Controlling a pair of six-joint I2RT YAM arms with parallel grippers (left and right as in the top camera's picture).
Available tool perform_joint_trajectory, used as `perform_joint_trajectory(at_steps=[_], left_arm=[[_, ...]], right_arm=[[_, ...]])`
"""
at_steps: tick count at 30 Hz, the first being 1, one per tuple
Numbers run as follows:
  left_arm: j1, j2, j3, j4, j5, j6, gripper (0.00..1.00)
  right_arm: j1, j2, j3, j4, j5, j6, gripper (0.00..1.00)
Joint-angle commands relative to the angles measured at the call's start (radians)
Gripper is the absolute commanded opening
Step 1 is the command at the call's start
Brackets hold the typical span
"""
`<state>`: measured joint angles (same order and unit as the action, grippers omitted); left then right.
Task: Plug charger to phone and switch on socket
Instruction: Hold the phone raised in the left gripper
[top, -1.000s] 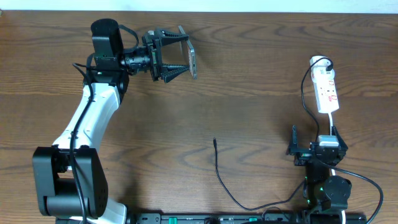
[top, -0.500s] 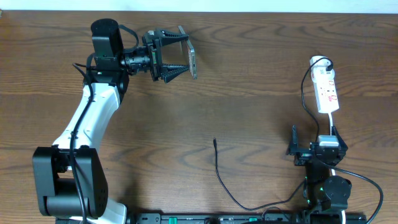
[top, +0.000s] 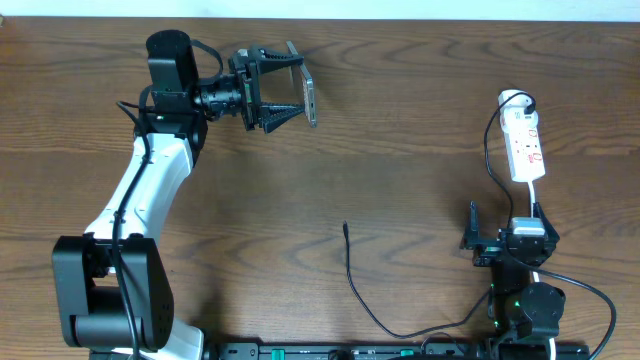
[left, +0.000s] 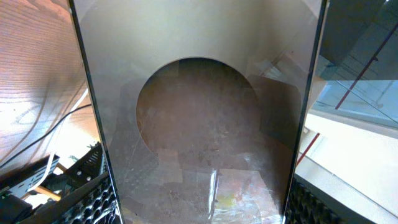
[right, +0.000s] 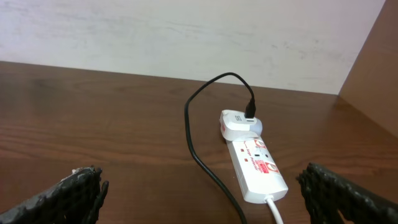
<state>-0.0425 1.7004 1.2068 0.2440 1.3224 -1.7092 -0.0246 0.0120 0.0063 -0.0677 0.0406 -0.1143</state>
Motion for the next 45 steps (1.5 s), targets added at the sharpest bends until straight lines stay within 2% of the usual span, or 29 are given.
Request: perform_joint_trajectory(at_steps=[1,35,41,45], left_arm=[[0.005,-0.032,0.037,0.013,0.028,-0.005,0.07],[0.005,-0.032,0.037,0.013,0.011,0.014,0.07],[0.005,-0.032,0.037,0.013,-0.024,0.089,0.07],[0.005,-0.032,0.037,0.012,-0.069,0.193,0.07]], right_arm=[[0.011,-0.005,-0.001,-0.004,-0.002,-0.006,0.99],[0.011,-0.005,-0.001,-0.004,-0.002,-0.006,0.99],[0.011,-0.005,-0.001,-0.004,-0.002,-0.006,0.99],[0.011,-0.005,-0.001,-0.004,-0.002,-0.006,0.99]])
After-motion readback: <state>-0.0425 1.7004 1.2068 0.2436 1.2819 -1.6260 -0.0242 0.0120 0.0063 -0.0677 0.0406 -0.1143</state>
